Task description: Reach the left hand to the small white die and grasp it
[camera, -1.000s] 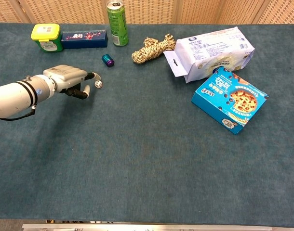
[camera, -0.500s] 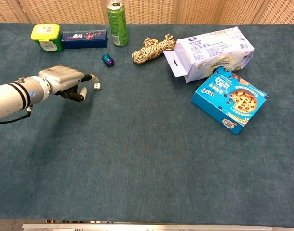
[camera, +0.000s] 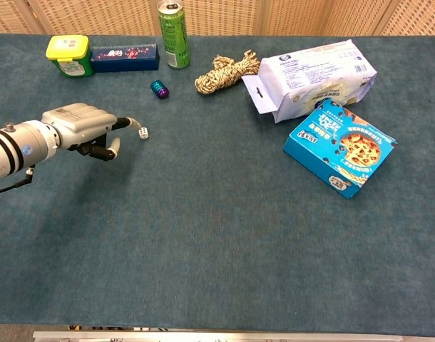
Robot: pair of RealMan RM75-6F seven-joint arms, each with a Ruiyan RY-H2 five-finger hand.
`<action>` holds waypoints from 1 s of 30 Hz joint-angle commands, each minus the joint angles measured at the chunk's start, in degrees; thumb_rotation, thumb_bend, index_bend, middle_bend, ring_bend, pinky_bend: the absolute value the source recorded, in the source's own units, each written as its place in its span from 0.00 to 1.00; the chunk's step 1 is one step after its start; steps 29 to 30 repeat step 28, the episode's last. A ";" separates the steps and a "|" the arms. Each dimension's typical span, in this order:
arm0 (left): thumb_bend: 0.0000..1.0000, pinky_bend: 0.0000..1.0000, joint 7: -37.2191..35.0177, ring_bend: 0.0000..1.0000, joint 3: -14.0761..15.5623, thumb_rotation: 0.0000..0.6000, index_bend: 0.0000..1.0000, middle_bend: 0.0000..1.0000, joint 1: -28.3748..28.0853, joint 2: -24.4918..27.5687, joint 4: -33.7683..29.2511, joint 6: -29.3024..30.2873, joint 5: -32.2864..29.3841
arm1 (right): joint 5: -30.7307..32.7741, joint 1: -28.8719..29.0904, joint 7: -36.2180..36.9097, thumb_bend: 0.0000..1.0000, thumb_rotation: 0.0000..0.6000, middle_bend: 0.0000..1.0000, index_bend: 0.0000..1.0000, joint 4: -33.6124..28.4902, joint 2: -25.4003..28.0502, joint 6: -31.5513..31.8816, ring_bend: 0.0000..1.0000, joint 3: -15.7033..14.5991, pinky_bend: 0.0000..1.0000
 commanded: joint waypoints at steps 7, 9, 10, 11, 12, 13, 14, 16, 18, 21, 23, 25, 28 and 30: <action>0.68 0.91 -6.82 0.77 -1.68 0.62 0.04 0.79 6.08 2.02 -1.80 9.62 7.50 | 0.37 0.17 -0.01 0.33 1.00 0.43 0.39 -0.02 0.17 -0.56 0.31 0.04 0.30; 0.64 0.89 -9.54 0.70 -1.87 0.66 0.03 0.73 8.56 2.51 -1.77 13.24 10.39 | 0.56 0.33 -0.09 0.33 1.00 0.43 0.39 0.05 0.09 -0.89 0.31 0.07 0.30; 0.60 0.87 -10.86 0.66 -1.92 0.66 0.03 0.70 9.71 2.66 -1.58 14.85 11.65 | 0.61 0.40 -0.12 0.33 1.00 0.43 0.39 0.07 0.06 -1.05 0.31 0.07 0.30; 0.56 0.85 -12.23 0.63 -1.90 0.65 0.03 0.67 10.90 2.85 -1.39 16.37 12.78 | 0.62 0.46 -0.16 0.33 1.00 0.43 0.39 0.11 0.04 -1.17 0.31 0.06 0.30; 0.53 0.81 -13.65 0.59 -1.89 0.63 0.03 0.62 12.09 3.06 -1.18 17.89 13.85 | 0.66 0.52 -0.23 0.33 1.00 0.43 0.39 0.15 0.01 -1.28 0.31 0.07 0.30; 0.49 0.76 -15.55 0.55 -1.84 0.61 0.03 0.58 13.67 3.28 -0.71 19.85 15.29 | 0.81 0.62 -0.38 0.33 1.00 0.43 0.39 0.14 0.02 -1.52 0.31 0.08 0.30; 0.47 0.71 -16.97 0.51 -1.70 0.60 0.03 0.54 14.81 3.60 -0.43 21.06 16.24 | 0.85 0.69 -0.49 0.33 1.00 0.43 0.39 0.12 0.08 -1.68 0.31 0.07 0.30; 0.44 0.60 -20.21 0.43 -1.32 0.57 0.03 0.46 17.35 4.57 0.24 23.75 18.50 | 0.92 0.88 -0.49 0.33 1.00 0.43 0.39 0.10 0.16 -2.01 0.31 0.10 0.30; 0.44 0.52 -22.58 0.37 -0.84 0.56 0.03 0.41 19.38 5.56 0.85 25.59 20.14 | 0.82 1.04 -0.43 0.33 1.00 0.43 0.39 0.04 0.21 -2.13 0.31 0.16 0.30; 0.44 0.43 -25.58 0.33 0.16 0.55 0.03 0.35 22.83 7.11 1.71 28.85 22.62 | 0.46 1.28 -0.34 0.33 1.00 0.43 0.39 -0.04 0.23 -2.22 0.31 0.18 0.30; 0.44 0.41 -26.98 0.32 0.71 0.62 0.04 0.35 25.29 8.22 1.75 31.23 23.74 | 0.06 1.44 -0.52 0.33 1.00 0.43 0.39 -0.16 0.27 -2.38 0.31 0.02 0.30; 0.44 0.40 -28.03 0.32 1.05 0.80 0.04 0.35 27.52 9.35 1.42 33.56 24.83 | -0.27 1.57 -0.65 0.33 1.00 0.43 0.39 -0.34 0.26 -2.58 0.31 -0.18 0.30; 0.44 0.40 -29.18 0.32 1.62 0.87 0.04 0.35 30.48 10.60 0.70 36.47 26.48 | -0.63 1.73 -1.08 0.33 1.00 0.43 0.39 -0.51 -0.09 -2.79 0.31 -0.43 0.30; 0.44 0.40 -29.18 0.32 1.62 0.87 0.04 0.35 30.48 10.60 0.70 36.47 26.48 | -0.63 1.73 -1.08 0.33 1.00 0.43 0.39 -0.51 -0.09 -2.79 0.31 -0.43 0.30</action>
